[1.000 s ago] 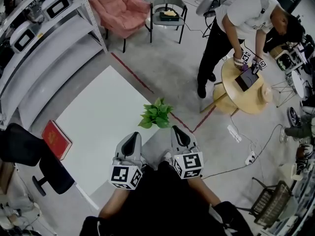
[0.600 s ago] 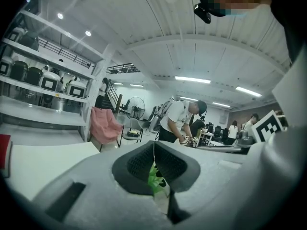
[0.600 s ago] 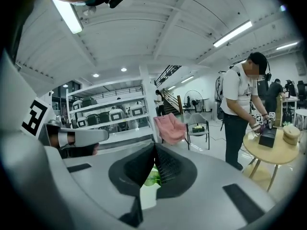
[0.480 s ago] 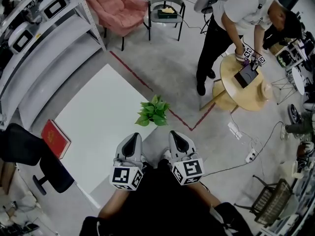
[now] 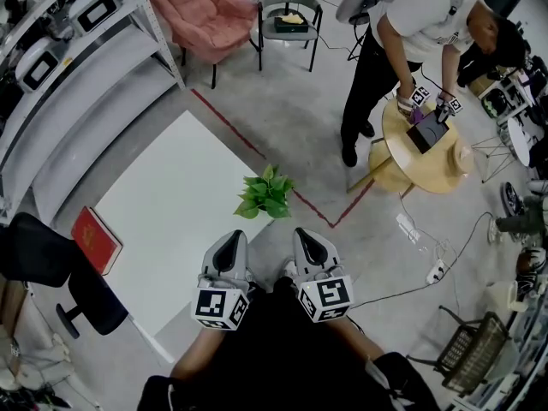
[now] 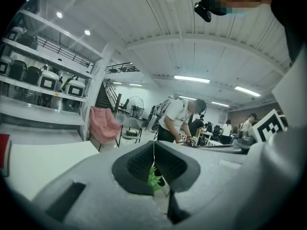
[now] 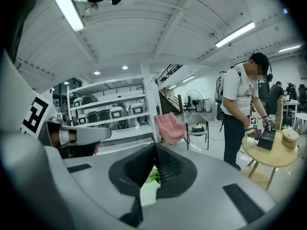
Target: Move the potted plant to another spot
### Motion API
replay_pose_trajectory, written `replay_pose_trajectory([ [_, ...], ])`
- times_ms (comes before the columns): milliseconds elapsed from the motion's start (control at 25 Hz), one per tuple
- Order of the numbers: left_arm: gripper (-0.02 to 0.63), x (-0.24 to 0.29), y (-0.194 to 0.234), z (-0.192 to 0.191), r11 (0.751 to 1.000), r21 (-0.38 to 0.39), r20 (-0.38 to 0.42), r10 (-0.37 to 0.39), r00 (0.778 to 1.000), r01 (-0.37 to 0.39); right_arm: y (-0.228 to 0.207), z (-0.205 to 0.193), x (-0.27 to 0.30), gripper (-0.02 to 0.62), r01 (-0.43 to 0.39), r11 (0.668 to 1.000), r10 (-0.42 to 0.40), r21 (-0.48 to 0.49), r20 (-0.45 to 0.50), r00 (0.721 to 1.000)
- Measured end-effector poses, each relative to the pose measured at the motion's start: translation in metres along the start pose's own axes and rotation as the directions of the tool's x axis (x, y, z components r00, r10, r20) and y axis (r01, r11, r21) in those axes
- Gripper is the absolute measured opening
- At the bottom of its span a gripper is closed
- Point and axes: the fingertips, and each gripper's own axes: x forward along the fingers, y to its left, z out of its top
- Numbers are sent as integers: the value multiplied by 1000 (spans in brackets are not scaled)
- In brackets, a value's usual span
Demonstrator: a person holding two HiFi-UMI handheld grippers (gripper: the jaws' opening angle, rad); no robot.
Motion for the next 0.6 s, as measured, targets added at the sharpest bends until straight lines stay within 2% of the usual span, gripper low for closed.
replay_pose_trajectory([
  [600, 18, 0, -3, 0, 1000, 0, 0, -2, 1000, 2, 0, -1, -2, 12, -7, 1000, 7, -12, -12, 1000],
])
